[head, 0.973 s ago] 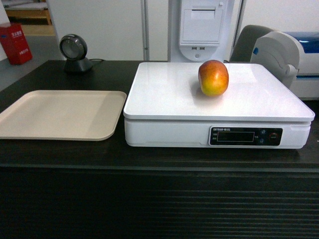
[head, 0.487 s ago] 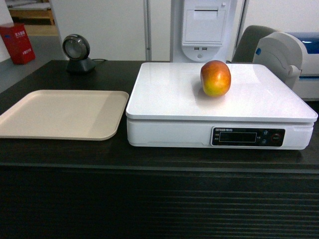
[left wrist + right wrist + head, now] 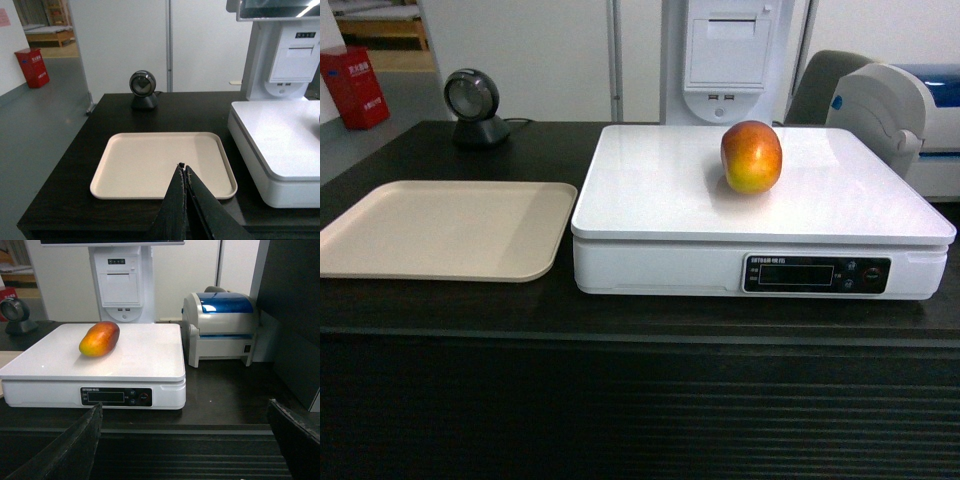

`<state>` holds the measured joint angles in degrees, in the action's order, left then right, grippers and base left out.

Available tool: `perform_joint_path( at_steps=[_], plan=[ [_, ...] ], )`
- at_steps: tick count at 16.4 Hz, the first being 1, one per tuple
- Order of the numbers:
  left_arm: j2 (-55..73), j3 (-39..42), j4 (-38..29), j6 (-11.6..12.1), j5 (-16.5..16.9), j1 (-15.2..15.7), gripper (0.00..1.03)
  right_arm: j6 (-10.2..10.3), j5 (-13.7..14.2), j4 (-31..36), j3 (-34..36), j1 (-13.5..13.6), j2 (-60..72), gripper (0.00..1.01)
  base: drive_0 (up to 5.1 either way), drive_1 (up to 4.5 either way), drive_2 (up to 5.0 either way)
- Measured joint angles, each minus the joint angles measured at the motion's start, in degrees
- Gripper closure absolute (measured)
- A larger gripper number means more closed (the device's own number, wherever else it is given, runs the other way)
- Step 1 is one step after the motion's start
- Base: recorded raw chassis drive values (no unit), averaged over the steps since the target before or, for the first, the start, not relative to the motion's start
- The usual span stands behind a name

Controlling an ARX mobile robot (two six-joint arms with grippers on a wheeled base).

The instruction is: Place dark red mango on scale at checkout

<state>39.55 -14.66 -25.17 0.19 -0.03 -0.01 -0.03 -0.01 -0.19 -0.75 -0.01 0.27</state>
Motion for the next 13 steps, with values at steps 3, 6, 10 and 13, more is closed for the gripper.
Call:
perform_joint_path(
  at_steps=[3, 6, 10, 13],
  plan=[
    [-4.42, 4.74, 0.15, 0.0, 0.0, 0.0, 1.01, -0.02, -0.02, 0.0, 0.0, 0.0, 0.0, 0.03, 0.0, 0.0, 0.0],
    [-9.05, 7.89, 1.64, 0.0, 0.02, 0.0, 1.01, 0.0, -0.02, 0.0, 0.0, 0.0, 0.0, 0.03, 0.0, 0.0, 0.0],
    [-15.15, 10.84, 4.72, 0.0, 0.0, 0.0, 1.01, 0.0, -0.02, -0.02, 0.0, 0.0, 0.0, 0.03, 0.0, 0.0, 0.0],
    [-19.04, 12.04, 7.54, 0.0, 0.0, 0.0, 1.01, 0.0, -0.02, 0.0, 0.0, 0.0, 0.0, 0.03, 0.0, 0.0, 0.0]
  ],
)
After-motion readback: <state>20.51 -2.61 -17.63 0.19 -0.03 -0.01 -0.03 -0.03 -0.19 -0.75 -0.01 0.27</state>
